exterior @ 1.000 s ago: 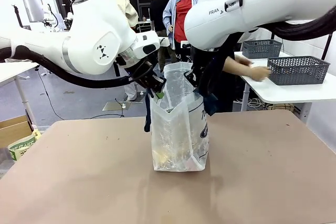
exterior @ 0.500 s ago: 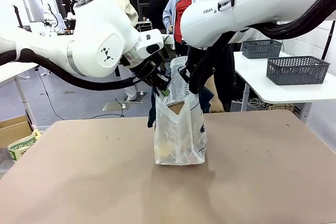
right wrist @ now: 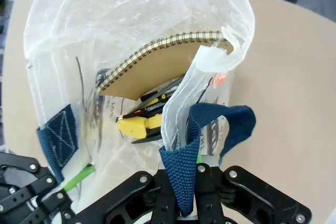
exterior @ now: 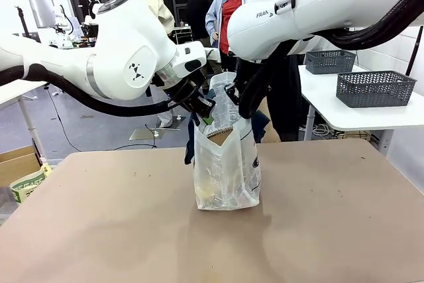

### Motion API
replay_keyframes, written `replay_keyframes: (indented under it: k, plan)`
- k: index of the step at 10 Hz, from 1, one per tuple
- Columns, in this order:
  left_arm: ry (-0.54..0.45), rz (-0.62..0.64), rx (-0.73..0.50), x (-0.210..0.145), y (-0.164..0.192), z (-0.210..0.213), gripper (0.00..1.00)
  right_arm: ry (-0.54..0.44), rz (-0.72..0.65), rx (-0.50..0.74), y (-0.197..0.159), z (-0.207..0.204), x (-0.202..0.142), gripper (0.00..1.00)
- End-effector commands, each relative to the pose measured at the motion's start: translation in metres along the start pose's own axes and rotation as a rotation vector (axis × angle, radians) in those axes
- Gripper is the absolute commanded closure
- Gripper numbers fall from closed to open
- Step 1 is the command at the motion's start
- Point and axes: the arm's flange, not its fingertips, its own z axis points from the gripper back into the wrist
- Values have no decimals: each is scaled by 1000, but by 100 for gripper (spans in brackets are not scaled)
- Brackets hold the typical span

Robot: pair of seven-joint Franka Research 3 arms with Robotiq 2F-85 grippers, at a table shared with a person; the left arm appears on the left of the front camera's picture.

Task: Transfer purchased items from the store into the shopping bag.
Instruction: Move the Reusable shopping bag to the right side of the table.

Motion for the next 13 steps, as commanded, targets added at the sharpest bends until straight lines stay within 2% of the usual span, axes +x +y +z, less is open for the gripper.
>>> replay_keyframes:
  k: [1,5,9,13]
  plan:
    - [-29,-19,-63,15,-4,-9,100,9,-61,46,2,-3,14,100]
    - [-81,8,-125,14,-2,-17,100,3,-172,105,1,-13,30,100]
    - [-155,2,-96,9,1,-14,100,22,-159,119,2,-20,32,100]
    - [-205,-91,-68,0,2,-6,20,31,-162,117,2,-21,31,100]
